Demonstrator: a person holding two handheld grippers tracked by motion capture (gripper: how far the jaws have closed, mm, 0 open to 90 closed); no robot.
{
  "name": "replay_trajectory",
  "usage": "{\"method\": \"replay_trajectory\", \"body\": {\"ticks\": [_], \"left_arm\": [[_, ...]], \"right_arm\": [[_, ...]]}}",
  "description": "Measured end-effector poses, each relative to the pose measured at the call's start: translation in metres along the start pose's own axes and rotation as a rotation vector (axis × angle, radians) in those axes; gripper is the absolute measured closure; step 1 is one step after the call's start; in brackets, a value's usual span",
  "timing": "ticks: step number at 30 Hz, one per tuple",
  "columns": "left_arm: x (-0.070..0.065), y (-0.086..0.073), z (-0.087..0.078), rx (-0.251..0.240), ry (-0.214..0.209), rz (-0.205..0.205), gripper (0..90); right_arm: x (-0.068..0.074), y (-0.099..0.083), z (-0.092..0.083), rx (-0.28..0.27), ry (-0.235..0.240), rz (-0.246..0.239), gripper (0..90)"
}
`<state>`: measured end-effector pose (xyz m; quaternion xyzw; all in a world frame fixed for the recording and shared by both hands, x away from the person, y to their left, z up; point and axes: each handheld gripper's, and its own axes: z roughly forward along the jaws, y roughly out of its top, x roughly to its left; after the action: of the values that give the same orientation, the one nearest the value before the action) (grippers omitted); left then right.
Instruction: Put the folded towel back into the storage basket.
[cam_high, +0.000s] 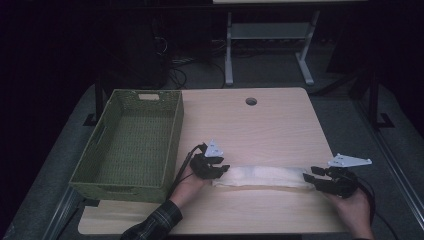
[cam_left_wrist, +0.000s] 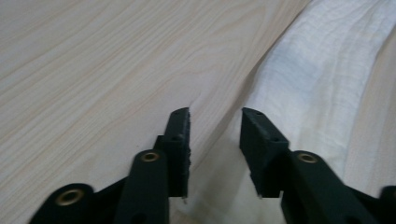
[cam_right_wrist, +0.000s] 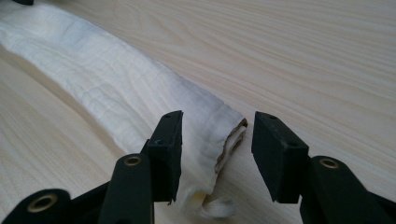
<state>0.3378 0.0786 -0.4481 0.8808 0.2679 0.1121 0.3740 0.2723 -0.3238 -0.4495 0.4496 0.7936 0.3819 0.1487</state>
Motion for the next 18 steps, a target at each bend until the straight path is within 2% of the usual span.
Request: {"method": "replay_trajectory", "body": {"ticks": [3,6,9,11,14,18], "left_arm": [[0.003,0.002,0.002,0.009,-0.013,-0.005,73.3],[0.004,0.004,0.002,0.008,-0.017,-0.006,84.7],[0.004,0.008,-0.001,0.001,-0.025,0.003,89.6],[0.004,0.013,0.000,0.008,-0.021,0.009,89.8],[0.007,0.016,0.004,0.023,-0.023,0.024,89.8],[0.009,0.014,0.013,0.060,-0.027,0.019,89.9]], "right_arm": [[0.001,-0.001,-0.001,0.000,0.002,-0.007,57.8],[0.006,-0.003,-0.007,0.002,0.007,-0.014,71.0],[0.012,-0.004,-0.011,-0.004,0.010,-0.037,80.9],[0.018,-0.005,-0.014,-0.002,0.014,-0.048,89.0],[0.025,-0.009,-0.015,0.017,0.048,-0.043,89.8],[0.031,-0.014,-0.006,0.065,0.075,-0.056,89.9]]}}
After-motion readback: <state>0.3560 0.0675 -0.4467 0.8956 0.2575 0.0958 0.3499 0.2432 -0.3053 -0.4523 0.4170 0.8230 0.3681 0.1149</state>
